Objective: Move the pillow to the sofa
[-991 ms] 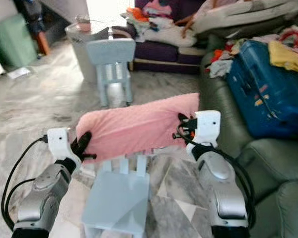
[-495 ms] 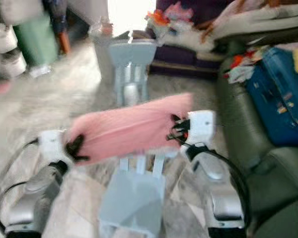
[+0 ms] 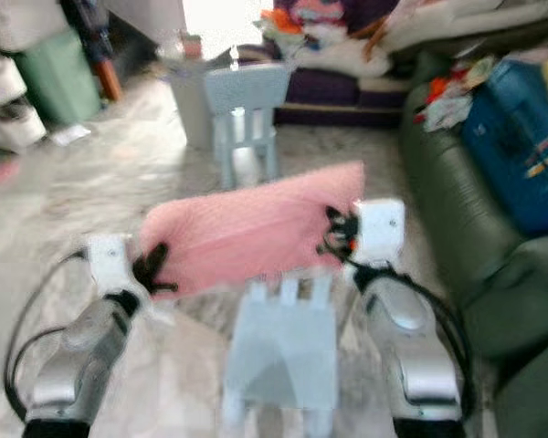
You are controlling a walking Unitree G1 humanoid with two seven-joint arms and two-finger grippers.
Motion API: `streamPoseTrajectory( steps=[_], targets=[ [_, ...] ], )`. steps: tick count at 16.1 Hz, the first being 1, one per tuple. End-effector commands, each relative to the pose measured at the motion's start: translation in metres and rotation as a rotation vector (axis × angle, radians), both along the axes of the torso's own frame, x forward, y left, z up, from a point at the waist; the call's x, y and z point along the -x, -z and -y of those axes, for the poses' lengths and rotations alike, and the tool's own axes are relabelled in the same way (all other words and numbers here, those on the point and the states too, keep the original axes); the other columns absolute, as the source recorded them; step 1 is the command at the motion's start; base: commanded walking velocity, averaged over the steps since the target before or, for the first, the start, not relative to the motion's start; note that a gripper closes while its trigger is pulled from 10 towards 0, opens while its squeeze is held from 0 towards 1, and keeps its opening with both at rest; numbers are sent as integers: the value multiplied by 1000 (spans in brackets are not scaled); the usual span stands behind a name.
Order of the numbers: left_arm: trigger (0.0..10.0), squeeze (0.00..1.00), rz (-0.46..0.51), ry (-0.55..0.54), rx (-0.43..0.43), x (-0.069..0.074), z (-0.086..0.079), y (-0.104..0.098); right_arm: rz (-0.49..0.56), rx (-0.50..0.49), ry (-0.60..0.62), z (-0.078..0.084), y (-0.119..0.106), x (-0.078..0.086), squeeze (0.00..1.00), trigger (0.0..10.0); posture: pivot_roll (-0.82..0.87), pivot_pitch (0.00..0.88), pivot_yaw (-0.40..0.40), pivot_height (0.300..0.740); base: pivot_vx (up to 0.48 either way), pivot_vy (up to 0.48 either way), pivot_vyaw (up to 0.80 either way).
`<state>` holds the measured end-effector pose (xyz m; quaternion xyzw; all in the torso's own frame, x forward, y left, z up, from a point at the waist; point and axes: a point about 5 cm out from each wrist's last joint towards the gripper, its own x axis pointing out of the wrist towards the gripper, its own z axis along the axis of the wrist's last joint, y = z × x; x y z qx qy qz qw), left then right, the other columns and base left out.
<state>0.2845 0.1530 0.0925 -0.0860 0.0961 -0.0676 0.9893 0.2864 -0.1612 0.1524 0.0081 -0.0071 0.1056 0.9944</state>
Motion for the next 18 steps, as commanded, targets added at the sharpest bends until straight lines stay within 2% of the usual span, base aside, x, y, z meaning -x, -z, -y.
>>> streamPoseTrajectory(
  steps=[1, 9, 18],
  targets=[
    [10000, 0, 23, -12, -30, -2, -6, -5, 51, -4, 2, -1, -12, -2, 0, 10000, -150, 0, 11, 740, 0, 0, 0],
    [10000, 0, 53, 26, -38, -5, -4, -10, 49, -10, 11, -2, -11, -3, 0, 10000, -149, 0, 20, 740, 0, 0, 0],
    [10000, 0, 32, 33, -10, -6, -1, -6, 45, 4, 18, 1, -12, -3, 0, 10000, -165, 0, 15, 740, 0, 0, -800]
  ],
)
